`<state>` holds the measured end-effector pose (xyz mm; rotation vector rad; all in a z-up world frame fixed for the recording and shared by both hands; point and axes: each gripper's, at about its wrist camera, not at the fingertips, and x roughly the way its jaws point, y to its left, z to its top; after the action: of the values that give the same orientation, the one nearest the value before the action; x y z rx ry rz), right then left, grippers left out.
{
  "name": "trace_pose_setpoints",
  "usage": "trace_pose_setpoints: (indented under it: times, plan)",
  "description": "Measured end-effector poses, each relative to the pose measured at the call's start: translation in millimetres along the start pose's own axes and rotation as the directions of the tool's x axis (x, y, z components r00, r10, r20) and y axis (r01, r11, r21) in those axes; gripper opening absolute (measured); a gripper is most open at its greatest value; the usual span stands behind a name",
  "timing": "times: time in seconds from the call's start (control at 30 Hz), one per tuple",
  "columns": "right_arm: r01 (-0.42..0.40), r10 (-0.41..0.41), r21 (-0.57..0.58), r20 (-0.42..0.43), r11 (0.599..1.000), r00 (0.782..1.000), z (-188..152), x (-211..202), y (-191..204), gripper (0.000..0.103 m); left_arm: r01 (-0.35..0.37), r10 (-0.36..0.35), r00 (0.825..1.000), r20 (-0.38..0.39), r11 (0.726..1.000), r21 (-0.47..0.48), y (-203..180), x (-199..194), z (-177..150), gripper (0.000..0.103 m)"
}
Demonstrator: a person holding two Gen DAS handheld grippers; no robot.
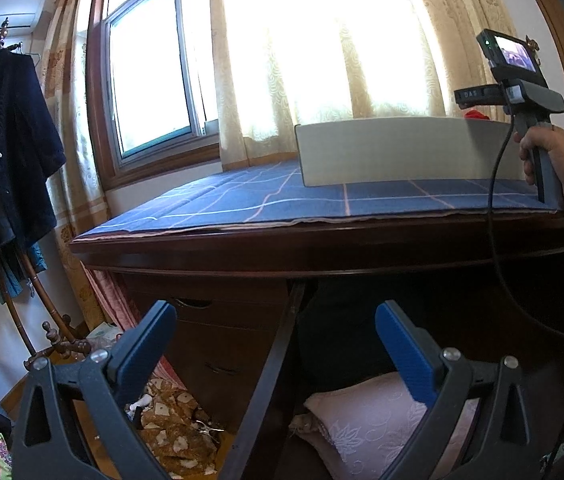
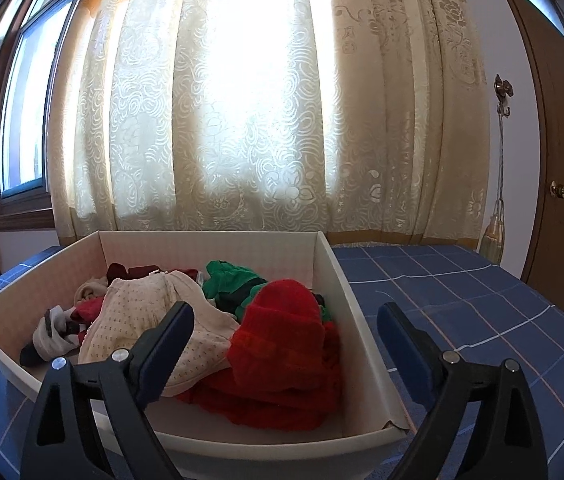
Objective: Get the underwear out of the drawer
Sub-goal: 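Open the right gripper to drop the red sock into the box, then withdraw the right tool from the box and lower it into the drawer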
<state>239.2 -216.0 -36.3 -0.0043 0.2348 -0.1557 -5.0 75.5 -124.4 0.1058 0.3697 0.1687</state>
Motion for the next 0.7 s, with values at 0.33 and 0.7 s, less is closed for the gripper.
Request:
trace_pose_setpoints:
  times: [0.33, 0.7]
  plan:
    - [-0.144, 0.142, 0.015, 0.084, 0.989, 0.986, -12.5, -49.8, -2.8, 0.094, 0.006, -0.006, 1.0, 0.005, 1.0, -0.03, 3.1, -0.4, -0.7, 0.102]
    - [-0.342, 0.346, -0.062, 0.072, 0.937, 0.935, -74.6, -149.2, 15.5, 0.094, -0.008, 0.009, 1.0, 0.01, 0.994, -0.106, 12.4, -1.4, -2.3, 0.102]
